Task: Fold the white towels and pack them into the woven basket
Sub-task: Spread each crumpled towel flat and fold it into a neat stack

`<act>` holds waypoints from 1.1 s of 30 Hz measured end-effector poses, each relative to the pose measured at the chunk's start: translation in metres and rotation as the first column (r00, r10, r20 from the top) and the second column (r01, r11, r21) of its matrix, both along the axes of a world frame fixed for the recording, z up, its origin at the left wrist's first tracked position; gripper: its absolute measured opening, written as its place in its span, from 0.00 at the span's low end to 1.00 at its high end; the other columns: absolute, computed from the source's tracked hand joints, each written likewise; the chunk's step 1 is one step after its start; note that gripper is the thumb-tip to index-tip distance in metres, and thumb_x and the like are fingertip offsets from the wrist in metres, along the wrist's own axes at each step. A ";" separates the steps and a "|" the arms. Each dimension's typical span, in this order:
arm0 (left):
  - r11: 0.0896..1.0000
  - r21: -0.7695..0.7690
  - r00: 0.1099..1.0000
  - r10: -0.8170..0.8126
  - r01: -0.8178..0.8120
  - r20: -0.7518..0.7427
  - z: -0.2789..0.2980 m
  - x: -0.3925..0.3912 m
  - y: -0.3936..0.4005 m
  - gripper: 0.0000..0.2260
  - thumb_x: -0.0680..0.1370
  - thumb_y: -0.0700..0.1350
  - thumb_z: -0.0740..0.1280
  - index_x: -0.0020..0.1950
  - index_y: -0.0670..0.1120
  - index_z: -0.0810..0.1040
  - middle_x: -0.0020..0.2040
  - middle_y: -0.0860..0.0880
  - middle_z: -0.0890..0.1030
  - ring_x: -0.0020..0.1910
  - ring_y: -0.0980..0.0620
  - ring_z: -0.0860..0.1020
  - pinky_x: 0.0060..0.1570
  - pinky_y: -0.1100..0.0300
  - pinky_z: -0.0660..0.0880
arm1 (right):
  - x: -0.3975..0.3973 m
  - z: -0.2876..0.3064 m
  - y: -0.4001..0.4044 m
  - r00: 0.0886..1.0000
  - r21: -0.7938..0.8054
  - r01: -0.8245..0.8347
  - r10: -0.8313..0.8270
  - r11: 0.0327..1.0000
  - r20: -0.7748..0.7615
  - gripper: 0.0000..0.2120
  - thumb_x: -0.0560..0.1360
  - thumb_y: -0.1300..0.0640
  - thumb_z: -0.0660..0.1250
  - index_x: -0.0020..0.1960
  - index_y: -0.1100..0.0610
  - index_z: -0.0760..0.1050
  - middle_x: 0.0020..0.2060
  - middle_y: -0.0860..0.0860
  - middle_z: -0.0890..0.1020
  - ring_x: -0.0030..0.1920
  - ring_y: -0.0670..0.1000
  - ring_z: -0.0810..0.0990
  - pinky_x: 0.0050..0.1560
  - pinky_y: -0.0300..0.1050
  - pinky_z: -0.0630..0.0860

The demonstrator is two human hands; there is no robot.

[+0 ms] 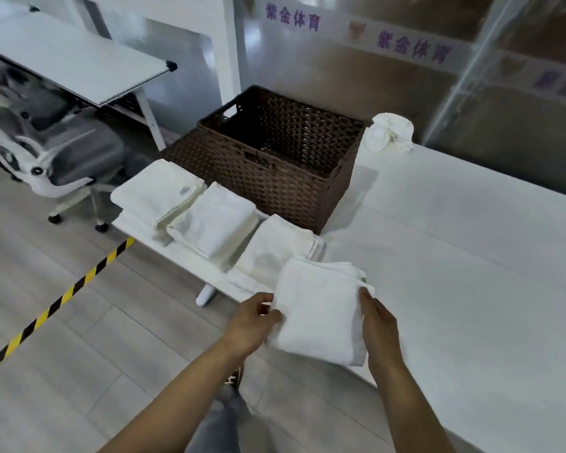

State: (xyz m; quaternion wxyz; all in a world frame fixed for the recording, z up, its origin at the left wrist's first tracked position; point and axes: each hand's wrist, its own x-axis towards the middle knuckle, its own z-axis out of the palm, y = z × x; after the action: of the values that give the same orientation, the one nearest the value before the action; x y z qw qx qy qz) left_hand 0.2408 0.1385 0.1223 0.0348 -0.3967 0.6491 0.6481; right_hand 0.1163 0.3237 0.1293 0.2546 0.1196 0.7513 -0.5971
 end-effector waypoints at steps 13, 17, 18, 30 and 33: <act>0.942 -0.247 0.974 -0.213 0.227 0.083 -0.047 -0.039 -0.179 0.09 0.78 0.40 0.68 0.58 0.47 0.80 0.52 0.50 0.83 0.50 0.48 0.81 0.46 0.58 0.74 | -0.022 -0.043 -0.170 0.997 0.110 0.036 -0.044 0.993 0.070 0.08 0.78 0.51 0.68 0.49 0.56 0.81 0.47 0.52 0.85 0.50 0.55 0.82 0.51 0.48 0.75; 0.897 -0.304 0.947 -0.296 0.321 0.128 -0.056 -0.066 -0.201 0.19 0.79 0.41 0.66 0.70 0.47 0.74 0.58 0.50 0.80 0.52 0.52 0.78 0.44 0.66 0.70 | -0.035 -0.047 -0.187 0.999 0.195 0.038 -0.039 0.980 0.000 0.08 0.78 0.57 0.67 0.49 0.63 0.79 0.42 0.53 0.82 0.42 0.53 0.78 0.42 0.46 0.71; 0.892 -0.304 0.943 -0.310 0.333 0.121 -0.056 -0.076 -0.204 0.19 0.80 0.40 0.66 0.70 0.47 0.73 0.58 0.50 0.79 0.51 0.53 0.78 0.42 0.69 0.69 | -0.041 -0.046 -0.190 0.999 0.207 0.051 -0.051 0.977 -0.008 0.08 0.78 0.57 0.67 0.48 0.62 0.78 0.40 0.52 0.81 0.41 0.52 0.77 0.40 0.45 0.71; 0.409 -0.800 0.833 -0.519 0.439 0.192 -0.082 -0.119 -0.204 0.22 0.80 0.42 0.64 0.75 0.48 0.70 0.73 0.44 0.71 0.65 0.40 0.74 0.62 0.45 0.74 | -0.057 -0.092 -0.203 0.874 0.643 0.010 0.306 0.766 -0.378 0.34 0.76 0.51 0.70 0.79 0.50 0.60 0.70 0.52 0.74 0.67 0.55 0.74 0.67 0.54 0.71; 0.214 -0.849 0.727 -0.638 0.482 0.252 -0.089 -0.107 -0.199 0.20 0.81 0.50 0.56 0.73 0.50 0.73 0.74 0.44 0.72 0.71 0.40 0.71 0.64 0.43 0.74 | -0.042 -0.105 -0.195 0.663 0.760 0.008 0.566 0.649 -0.490 0.27 0.80 0.49 0.66 0.77 0.51 0.67 0.76 0.52 0.69 0.73 0.53 0.70 0.72 0.54 0.70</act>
State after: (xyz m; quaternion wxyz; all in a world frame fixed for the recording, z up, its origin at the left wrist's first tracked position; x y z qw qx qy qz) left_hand 0.1341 -0.0600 0.0335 0.0086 -0.0418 0.9813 0.1876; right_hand 0.0743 0.1284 0.0244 -0.0155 -0.1533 0.9659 -0.2080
